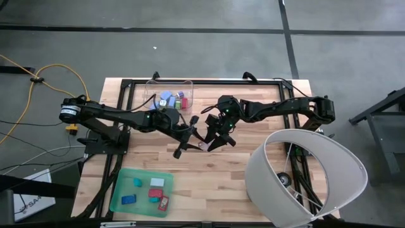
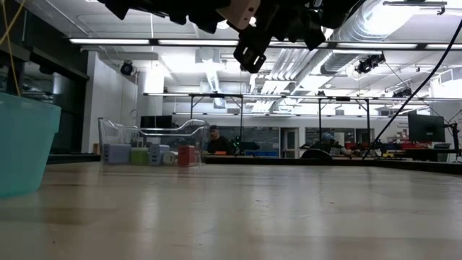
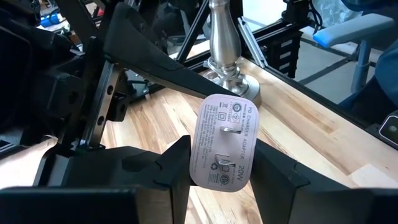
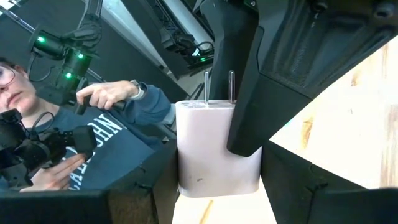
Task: Pick & Place Office items
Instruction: Put the white charger adapter into the transparent bin
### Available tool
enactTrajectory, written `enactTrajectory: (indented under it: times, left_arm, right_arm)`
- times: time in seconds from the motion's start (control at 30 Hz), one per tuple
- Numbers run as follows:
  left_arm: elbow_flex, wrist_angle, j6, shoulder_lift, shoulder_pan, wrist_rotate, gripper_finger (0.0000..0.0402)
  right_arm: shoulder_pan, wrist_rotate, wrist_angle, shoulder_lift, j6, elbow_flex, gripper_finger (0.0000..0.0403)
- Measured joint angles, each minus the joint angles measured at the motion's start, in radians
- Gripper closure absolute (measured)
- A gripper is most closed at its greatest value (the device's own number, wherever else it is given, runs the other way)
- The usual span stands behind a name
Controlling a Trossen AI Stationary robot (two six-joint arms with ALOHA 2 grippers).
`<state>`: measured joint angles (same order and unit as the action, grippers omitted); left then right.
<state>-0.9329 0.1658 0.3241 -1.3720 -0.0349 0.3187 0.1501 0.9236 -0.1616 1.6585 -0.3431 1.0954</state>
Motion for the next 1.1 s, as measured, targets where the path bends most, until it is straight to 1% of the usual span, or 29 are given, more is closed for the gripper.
enactTrajectory:
  times: [0.1, 0.33, 0.5, 0.7, 0.87, 1.1]
  left_arm:
    - [0.0, 0.001, 0.0, 0.0, 0.0, -0.001, 0.0276]
    - [0.0, -0.004, -0.016, 0.0, 0.0, 0.0, 0.0278]
    - [0.0, -0.002, -0.015, 0.0, -0.001, 0.001, 0.0279]
    - [0.0, -0.001, -0.014, 0.0, -0.001, 0.002, 0.0279]
    - [0.0, -0.001, -0.011, 0.0, -0.001, 0.002, 0.028]
    - [0.0, -0.001, -0.01, 0.0, -0.001, 0.001, 0.028]
  right_arm:
    - [0.0, 0.009, 0.0, 0.0, 0.0, 0.0, 0.021]
    - [0.0, -0.014, 0.004, 0.0, 0.001, 0.0, 0.0164]
    - [0.001, -0.013, 0.002, 0.0, 0.0, 0.0, 0.0146]
    - [0.001, -0.005, 0.001, 0.0, 0.0, 0.0, 0.0137]
    - [0.001, 0.028, 0.001, 0.0, 0.0, 0.0, 0.0136]
    - [0.001, 0.025, 0.001, 0.0, 0.0, 0.0, 0.0136]
